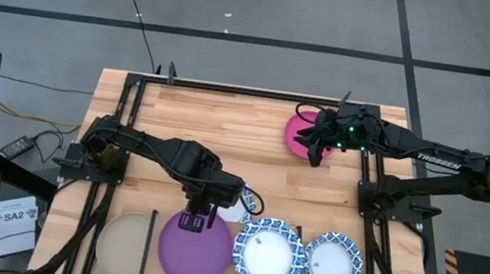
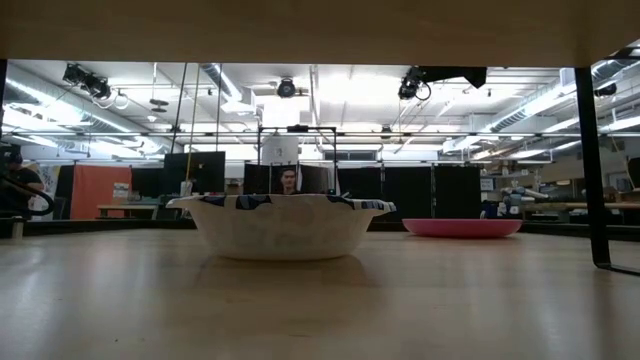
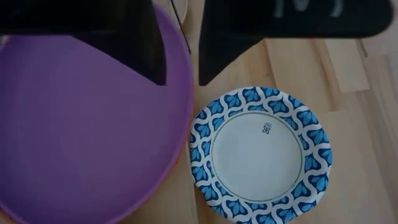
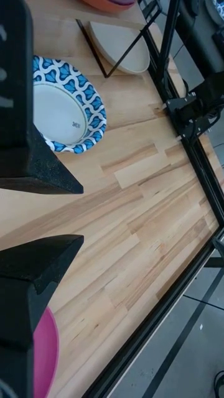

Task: Place and stack plates onto a shelf
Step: Stack the purple plate on top of the orange plate on the shelf, then stack the white bowl on top of the white bowls on the shelf

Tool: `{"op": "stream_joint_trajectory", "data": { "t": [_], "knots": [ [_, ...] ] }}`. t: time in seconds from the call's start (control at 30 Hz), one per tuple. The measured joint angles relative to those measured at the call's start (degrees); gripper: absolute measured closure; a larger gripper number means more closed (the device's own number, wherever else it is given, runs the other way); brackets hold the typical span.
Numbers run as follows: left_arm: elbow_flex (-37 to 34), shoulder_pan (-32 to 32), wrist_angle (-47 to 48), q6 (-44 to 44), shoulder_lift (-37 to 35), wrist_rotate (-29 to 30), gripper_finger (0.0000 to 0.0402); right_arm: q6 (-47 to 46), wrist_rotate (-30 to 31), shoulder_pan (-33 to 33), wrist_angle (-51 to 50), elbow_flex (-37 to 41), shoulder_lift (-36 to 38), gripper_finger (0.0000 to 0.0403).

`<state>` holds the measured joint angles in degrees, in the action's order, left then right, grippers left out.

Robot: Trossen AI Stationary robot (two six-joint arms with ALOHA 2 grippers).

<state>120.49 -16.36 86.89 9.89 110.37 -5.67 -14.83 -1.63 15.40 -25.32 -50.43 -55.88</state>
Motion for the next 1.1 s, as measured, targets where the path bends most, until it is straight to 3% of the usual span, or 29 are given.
{"op": "stream_joint_trajectory", "data": {
  "t": [0.33,1.1],
  "knots": [
    [0.0,0.0,0.0,0.0,0.0,0.0,0.0231,0.0,0.0,0.0,0.0,0.0,0.0,0.0282],
    [0.0,0.2,0.0,-0.2,-0.1,0.0,0.0228,0.0,0.0,0.0,0.0,0.0,0.0,0.0282]
  ]
}}
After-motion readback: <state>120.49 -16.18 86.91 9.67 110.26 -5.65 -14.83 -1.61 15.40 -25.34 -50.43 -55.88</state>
